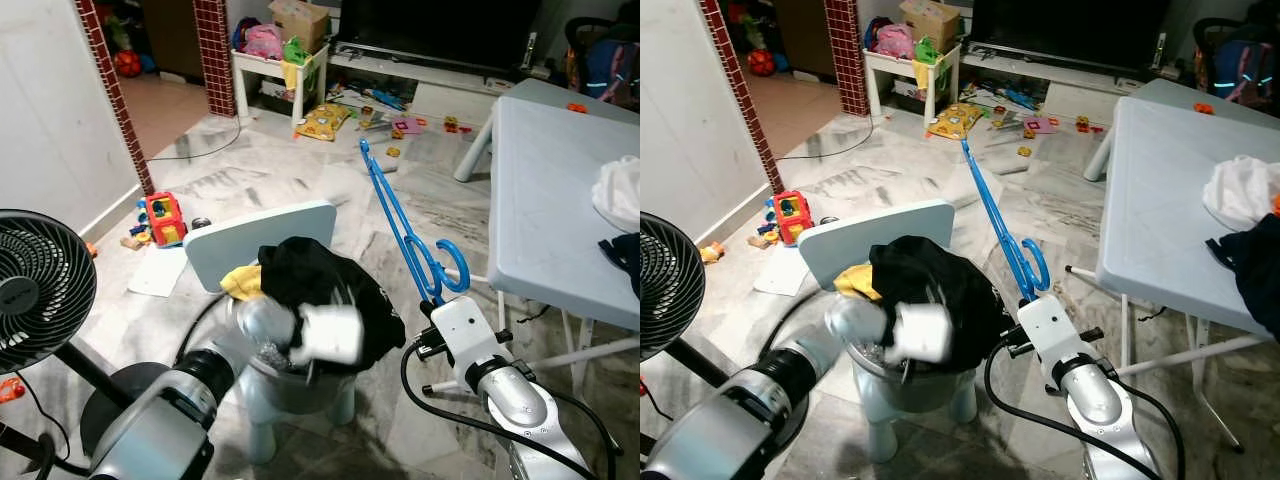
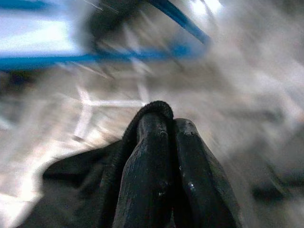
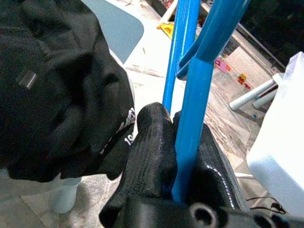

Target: Hang hanger

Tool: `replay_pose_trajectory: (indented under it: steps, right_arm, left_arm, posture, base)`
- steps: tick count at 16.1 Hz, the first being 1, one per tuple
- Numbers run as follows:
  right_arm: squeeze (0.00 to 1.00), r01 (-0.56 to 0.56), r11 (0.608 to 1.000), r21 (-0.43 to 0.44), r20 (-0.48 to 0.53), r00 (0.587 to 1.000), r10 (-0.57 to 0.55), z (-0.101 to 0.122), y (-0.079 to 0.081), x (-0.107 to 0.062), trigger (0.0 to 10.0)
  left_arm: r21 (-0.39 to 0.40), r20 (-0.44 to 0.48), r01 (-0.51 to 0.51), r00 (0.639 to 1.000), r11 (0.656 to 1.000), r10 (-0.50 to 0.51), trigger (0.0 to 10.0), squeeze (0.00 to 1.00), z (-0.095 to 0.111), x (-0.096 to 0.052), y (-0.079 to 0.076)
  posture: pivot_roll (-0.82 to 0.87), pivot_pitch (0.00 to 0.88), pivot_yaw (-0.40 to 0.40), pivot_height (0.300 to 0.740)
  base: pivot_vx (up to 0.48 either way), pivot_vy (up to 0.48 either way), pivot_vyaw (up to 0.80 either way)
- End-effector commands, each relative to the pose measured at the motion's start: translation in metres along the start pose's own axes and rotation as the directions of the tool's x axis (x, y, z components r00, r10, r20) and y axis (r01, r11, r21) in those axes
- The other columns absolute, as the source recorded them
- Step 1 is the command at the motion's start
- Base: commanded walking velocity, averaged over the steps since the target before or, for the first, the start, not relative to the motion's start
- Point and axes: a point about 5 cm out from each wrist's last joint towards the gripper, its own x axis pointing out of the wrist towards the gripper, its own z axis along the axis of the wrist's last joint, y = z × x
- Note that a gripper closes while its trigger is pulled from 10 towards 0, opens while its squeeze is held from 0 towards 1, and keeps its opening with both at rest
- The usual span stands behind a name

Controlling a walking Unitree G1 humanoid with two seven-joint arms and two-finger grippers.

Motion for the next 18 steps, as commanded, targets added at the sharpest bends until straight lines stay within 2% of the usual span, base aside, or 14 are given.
replay_pose_trajectory:
  steps: [1,3,6,7,10,12,14,15,16,17,18]
  right_arm:
    - [0.0,0.02,1.0,-0.002,0.016,1.0,-0.02,0.004,-0.006,-0.001,10.0]
    - [0.0,0.018,1.0,-0.002,0.021,1.0,-0.018,0.006,-0.006,0.003,10.0]
    - [0.0,0.021,1.0,-0.001,0.029,0.999,-0.021,0.007,-0.007,0.008,10.0]
    - [0.0,0.022,1.0,0.0,0.029,0.999,-0.022,0.007,-0.007,0.01,10.0]
    - [0.0,0.02,1.0,0.003,0.034,0.999,-0.02,0.007,-0.005,0.015,10.0]
    - [0.0,0.023,1.0,0.007,0.037,0.999,-0.023,0.008,-0.004,0.017,10.0]
    - [0.0,0.027,1.0,0.008,0.038,0.999,-0.027,0.007,-0.004,0.017,10.0]
    - [0.0,0.028,1.0,0.009,0.038,0.999,-0.029,0.007,-0.004,0.017,10.0]
    - [0.0,0.034,0.999,0.012,0.037,0.999,-0.034,0.006,-0.005,0.017,10.0]
    - [0.0,0.036,0.999,0.012,0.036,0.999,-0.037,0.006,-0.005,0.017,10.0]
    - [0.0,0.037,0.999,0.012,0.037,0.999,-0.038,0.006,-0.005,0.018,10.0]
  left_arm:
    - [-0.015,0.065,-0.062,0.996,0.998,0.063,0.0,0.0,0.009,-0.008,0.012]
    - [-0.063,0.107,-0.108,0.988,0.992,0.114,0.0,0.0,0.009,-0.032,0.021]
    - [-0.115,0.078,-0.148,0.984,0.982,0.157,0.0,0.0,0.002,-0.075,0.027]
    - [-0.126,0.037,-0.174,0.983,0.977,0.18,0.0,0.0,0.0,-0.101,0.032]
    - [-0.112,-0.078,-0.279,0.959,0.954,0.272,0.0,0.0,-0.001,-0.147,0.054]
    - [-0.03,-0.183,-0.373,0.914,0.927,0.362,0.0,0.0,0.002,-0.176,0.074]
    - [0.098,-0.292,-0.411,0.859,0.906,0.421,0.0,0.0,0.011,-0.192,0.092]
    - [0.153,-0.328,-0.41,0.837,0.899,0.437,0.0,0.0,0.013,-0.195,0.097]
    - [0.314,-0.406,-0.4,0.763,0.861,0.503,0.0,0.0,0.021,-0.198,0.113]
    - [0.372,-0.396,-0.417,0.737,0.83,0.548,0.0,0.0,0.028,-0.194,0.122]
    - [0.458,-0.353,-0.413,0.728,0.787,0.588,0.0,0.0,0.038,-0.178,0.131]
  posture:
    - [-0.03,0.0,-0.046,0.74]
    - [0.0,0.0,-0.051,0.74]
    - [0.04,0.0,-0.058,0.74]
    - [0.05,0.0,-0.06,0.74]
    - [0.08,0.0,-0.061,0.74]
    - [0.09,0.0,-0.056,0.74]
    - [0.08,0.0,-0.045,0.74]
    - [0.08,0.0,-0.043,0.74]
    - [0.07,0.0,-0.042,0.74]
    - [0.07,0.0,-0.041,0.74]
    - [0.07,0.0,-0.04,0.74]
  base:
    - [0.0,0.0,0.0]
    - [0.0,0.0,0.0]
    - [0.0,0.0,0.0]
    - [0.0,0.0,0.0]
    - [0.0,0.0,0.0]
    - [0.0,0.0,0.0]
    - [0.0,0.0,0.0]
    - [0.0,0.0,0.0]
    - [0.0,0.0,0.0]
    - [0.0,0.0,0.0]
    - [0.0,0.0,0.0]
